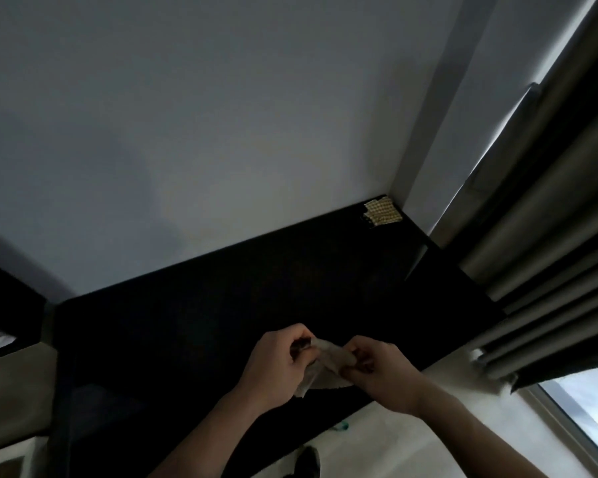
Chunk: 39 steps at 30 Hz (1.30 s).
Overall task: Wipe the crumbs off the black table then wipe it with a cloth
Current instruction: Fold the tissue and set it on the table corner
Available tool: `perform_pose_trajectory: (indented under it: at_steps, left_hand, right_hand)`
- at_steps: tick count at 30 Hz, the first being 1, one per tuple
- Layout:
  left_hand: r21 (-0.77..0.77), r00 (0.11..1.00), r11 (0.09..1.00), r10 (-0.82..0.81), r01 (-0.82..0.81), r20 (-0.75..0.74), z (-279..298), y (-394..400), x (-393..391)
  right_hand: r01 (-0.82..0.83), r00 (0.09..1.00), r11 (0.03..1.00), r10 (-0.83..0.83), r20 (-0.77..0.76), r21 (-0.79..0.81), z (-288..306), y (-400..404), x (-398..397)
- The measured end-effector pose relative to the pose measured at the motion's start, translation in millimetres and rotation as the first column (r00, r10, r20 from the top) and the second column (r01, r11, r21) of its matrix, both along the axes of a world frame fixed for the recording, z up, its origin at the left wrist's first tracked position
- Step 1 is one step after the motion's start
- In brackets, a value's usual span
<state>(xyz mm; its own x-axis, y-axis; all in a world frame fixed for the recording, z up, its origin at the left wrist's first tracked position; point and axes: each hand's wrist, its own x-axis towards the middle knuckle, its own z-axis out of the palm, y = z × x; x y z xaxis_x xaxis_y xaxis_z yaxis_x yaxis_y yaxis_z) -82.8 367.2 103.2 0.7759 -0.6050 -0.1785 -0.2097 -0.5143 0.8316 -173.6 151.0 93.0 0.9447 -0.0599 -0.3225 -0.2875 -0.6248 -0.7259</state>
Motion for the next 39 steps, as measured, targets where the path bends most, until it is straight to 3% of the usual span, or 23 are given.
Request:
perform_pose_trajectory:
  at_steps: [3, 13, 24, 29, 35, 39]
  left_hand:
    - [-0.017, 0.998, 1.000, 0.012, -0.013, -0.068, 0, -28, 34]
    - [0.008, 0.995, 1.000, -0.029, 0.030, -0.098, -21, -104, 96]
    - [0.181, 0.985, 0.981, 0.102, -0.075, -0.142, -82, -211, 101]
    - [0.230, 0.989, 0.966, 0.137, -0.119, -0.063, -87, -301, 141]
    - [0.213, 0.973, 0.956, 0.172, -0.203, 0.155, -98, -398, 201]
    - [0.356, 0.982, 0.923, 0.086, -0.142, 0.170, -132, -441, 207]
  right_hand:
    - [0.016, 1.000, 1.000, -0.016, -0.001, -0.021, -1, -29, 24]
    - [0.142, 0.989, 0.985, -0.136, 0.062, -0.096, -16, -106, 76]
    - [-0.004, 0.997, 0.988, -0.009, -0.078, -0.156, -71, -224, 126]
    - [-0.044, 0.999, 0.985, 0.041, -0.020, -0.165, -83, -314, 181]
    - [0.048, 0.967, 0.968, 0.017, 0.253, -0.246, -110, -410, 239]
    - [0.007, 0.973, 0.957, 0.061, 0.224, -0.291, -149, -445, 245]
